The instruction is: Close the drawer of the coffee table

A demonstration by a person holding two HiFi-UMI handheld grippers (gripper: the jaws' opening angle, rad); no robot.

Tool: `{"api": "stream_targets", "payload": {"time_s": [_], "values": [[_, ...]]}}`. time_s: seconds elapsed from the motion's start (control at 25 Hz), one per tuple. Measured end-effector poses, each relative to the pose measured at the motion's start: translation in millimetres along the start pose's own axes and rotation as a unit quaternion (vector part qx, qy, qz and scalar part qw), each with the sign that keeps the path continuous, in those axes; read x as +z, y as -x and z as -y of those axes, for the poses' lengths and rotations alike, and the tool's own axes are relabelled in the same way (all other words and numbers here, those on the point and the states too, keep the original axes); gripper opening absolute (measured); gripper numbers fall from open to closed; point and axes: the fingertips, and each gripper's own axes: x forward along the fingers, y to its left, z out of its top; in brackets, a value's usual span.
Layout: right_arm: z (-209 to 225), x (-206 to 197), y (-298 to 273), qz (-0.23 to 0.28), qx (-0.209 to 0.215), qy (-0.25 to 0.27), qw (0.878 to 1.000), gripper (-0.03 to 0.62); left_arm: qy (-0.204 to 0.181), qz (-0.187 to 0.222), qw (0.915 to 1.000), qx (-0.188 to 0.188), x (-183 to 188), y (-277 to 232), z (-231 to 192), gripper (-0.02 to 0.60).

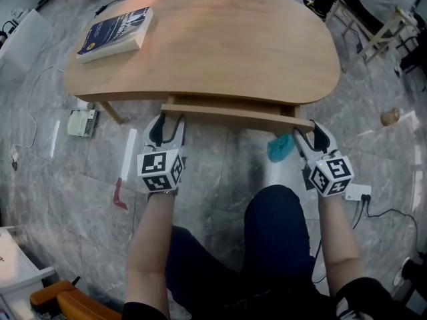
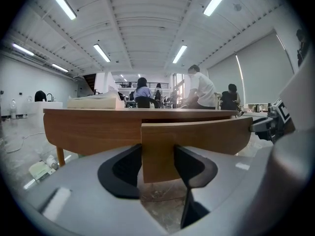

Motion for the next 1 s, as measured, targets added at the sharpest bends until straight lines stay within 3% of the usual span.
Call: {"api": "stream_targets", "payload": {"time_s": [0.44, 0.64, 1.0], "values": [[27.9, 9.7, -27.6, 0.013, -0.060, -0.028, 0.998, 0.229, 0.036, 0.003, 0.9987, 0.035, 7.4, -36.2, -1.1, 0.212], [32.9, 11.9, -34.4, 0.016, -0.068, -0.024, 0.997, 0.230, 0.036, 0.004, 0.9986, 0.038, 8.4, -44.5, -0.7, 0.201], [45.7, 15.8, -41.3, 0.025, -0.131, -0.041, 0.990, 0.230, 0.039, 0.001, 0.9984, 0.041, 12.2, -61.8, 5.0, 0.216]]}}
